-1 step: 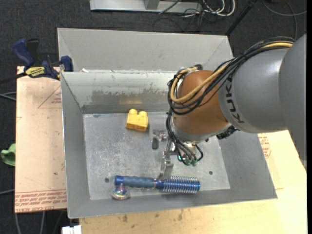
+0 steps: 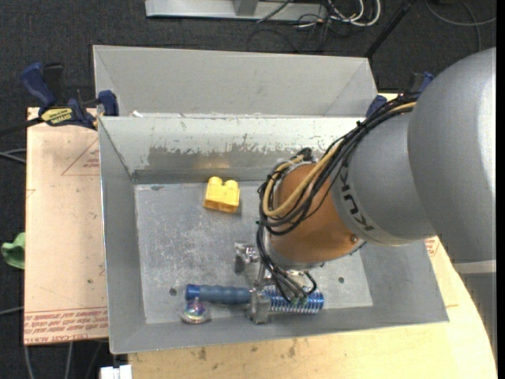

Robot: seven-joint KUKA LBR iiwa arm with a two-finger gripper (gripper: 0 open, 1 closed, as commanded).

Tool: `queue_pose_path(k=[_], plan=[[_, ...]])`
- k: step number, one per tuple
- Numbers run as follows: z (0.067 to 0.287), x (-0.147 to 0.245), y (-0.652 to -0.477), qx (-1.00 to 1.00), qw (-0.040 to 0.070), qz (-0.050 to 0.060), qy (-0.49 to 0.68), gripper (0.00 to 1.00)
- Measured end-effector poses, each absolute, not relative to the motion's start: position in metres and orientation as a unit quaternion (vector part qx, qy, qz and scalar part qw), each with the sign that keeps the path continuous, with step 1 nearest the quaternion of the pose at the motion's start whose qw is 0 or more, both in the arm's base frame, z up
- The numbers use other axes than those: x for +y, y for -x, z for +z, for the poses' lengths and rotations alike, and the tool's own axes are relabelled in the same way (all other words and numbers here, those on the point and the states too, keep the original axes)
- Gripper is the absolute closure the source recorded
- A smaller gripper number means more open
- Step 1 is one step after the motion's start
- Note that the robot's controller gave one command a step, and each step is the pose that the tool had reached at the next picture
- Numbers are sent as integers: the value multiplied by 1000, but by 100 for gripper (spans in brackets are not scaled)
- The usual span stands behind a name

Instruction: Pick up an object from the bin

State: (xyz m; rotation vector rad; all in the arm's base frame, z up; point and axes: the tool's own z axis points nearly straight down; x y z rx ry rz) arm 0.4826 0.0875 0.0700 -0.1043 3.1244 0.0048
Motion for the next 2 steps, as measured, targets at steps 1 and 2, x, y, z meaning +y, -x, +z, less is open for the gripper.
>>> queue_pose_path(k=[1,2], plan=[[70,87,-480,999,0,1,33,100],[286,86,-483,1000,5,1,13,100]])
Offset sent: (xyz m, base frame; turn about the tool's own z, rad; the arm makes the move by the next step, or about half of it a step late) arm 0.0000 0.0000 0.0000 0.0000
